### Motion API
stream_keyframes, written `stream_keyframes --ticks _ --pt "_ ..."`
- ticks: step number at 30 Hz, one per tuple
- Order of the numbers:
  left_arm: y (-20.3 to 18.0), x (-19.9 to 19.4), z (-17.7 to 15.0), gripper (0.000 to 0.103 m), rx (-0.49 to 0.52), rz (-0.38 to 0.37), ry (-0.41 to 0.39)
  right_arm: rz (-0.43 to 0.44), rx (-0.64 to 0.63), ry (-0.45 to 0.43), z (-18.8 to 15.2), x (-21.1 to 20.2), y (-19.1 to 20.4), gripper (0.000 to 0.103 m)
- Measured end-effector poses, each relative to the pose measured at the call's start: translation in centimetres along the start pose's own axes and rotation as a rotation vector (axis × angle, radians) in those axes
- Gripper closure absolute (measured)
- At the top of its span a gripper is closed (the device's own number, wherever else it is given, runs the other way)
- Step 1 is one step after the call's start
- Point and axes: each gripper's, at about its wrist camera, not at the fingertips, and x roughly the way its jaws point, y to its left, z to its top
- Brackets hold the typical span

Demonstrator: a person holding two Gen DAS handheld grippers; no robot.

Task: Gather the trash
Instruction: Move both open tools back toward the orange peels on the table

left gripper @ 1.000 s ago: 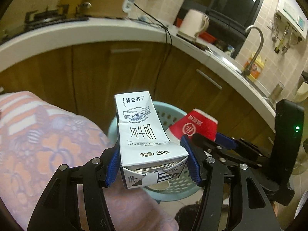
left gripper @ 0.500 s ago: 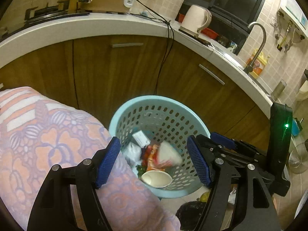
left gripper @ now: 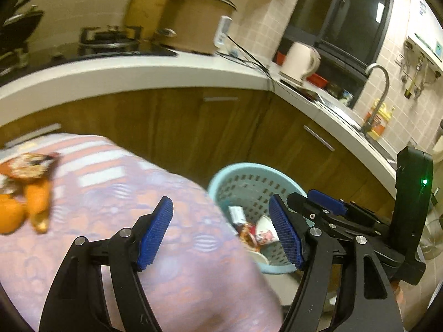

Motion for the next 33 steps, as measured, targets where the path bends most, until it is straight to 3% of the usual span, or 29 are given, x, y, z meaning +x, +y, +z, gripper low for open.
stream_keyframes --ticks 12,18,23,33 --pt "12.5 -9.0 -1.4 0.033 -0.208 0.211 -0.096 0.143 -0.142 0.031 1.2 2.5 12.2 0.056" --pt "18.6 -10.2 -3.1 0.033 -0.29 0.38 -0.059 0.196 -0.202 0.06 1.1 4.6 17.5 0.056" --pt "20.6 -8.7 -3.1 0.024 -0.31 0.41 -0.024 0.236 -0.251 0.069 1.0 6.7 21.4 0.056" --pt "22.9 -5.9 -2.6 0.027 -0.306 0.426 0.029 0.279 -0.262 0.097 0.4 10.0 23.6 0.056"
